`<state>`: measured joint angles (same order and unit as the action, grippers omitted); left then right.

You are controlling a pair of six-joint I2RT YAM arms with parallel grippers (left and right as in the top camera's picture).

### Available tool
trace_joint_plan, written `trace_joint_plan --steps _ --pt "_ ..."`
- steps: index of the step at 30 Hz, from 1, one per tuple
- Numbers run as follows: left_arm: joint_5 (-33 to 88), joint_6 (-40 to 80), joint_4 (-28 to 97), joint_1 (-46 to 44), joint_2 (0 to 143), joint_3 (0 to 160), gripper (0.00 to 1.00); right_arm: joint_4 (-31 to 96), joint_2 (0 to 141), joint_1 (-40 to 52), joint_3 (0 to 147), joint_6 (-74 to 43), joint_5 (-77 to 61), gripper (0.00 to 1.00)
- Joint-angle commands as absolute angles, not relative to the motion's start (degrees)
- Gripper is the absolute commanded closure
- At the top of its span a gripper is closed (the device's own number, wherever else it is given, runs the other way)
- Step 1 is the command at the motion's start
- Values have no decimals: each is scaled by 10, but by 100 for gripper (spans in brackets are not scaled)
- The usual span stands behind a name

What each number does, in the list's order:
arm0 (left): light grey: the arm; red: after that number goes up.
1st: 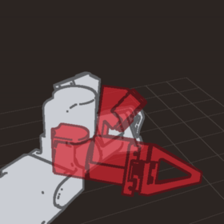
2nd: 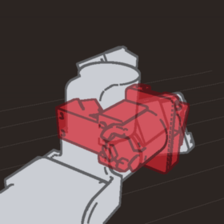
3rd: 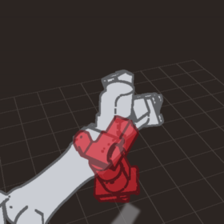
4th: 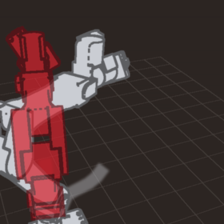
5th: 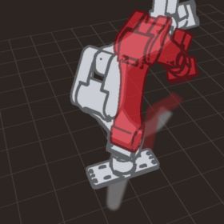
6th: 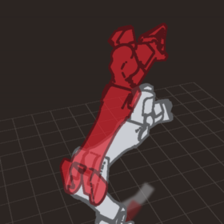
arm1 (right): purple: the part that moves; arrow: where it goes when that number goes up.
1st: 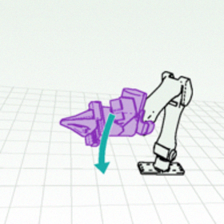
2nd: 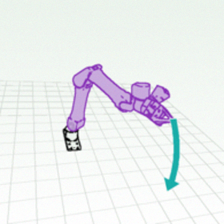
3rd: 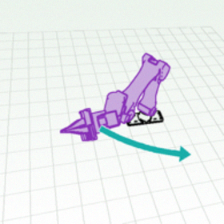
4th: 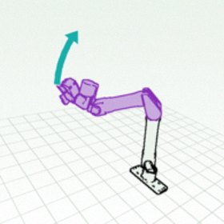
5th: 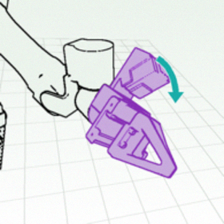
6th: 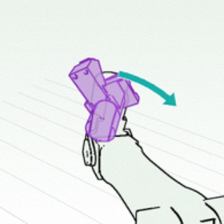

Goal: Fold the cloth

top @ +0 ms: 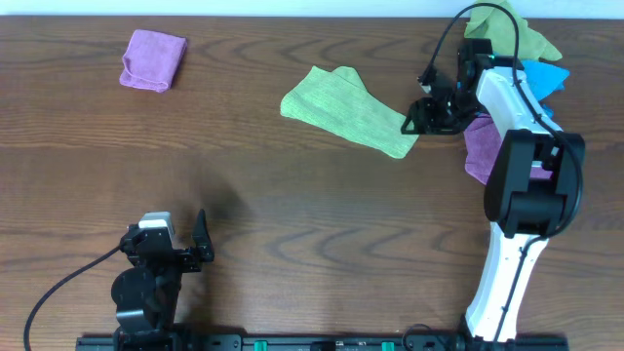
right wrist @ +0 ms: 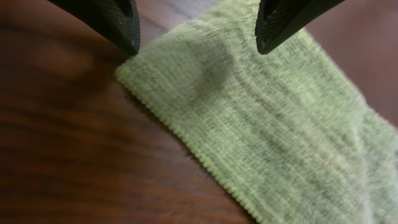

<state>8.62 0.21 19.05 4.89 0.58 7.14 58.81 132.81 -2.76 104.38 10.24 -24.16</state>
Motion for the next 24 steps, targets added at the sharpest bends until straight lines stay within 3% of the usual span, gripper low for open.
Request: trace_joint_plan --steps 1,6,10,16,18,21,24 --pt "88 8 194 52 3 59 5 583 1334 -27 1041 77 -224 40" --pt "88 8 194 52 3 59 5 576 1343 -25 1041 62 -212 41" --pt "88 8 194 52 3 59 5 568 1347 -16 1041 58 -214 49" --pt "88 8 194 52 3 59 5 557 1348 1 1041 58 -213 52" --pt "88 8 194 52 3 59 5 551 1348 5 1041 57 -214 64" --pt "88 8 194 52 3 59 5 543 1348 7 1041 41 -211 99" --pt "88 8 194 52 3 59 5 543 1348 7 1043 26 -212 99"
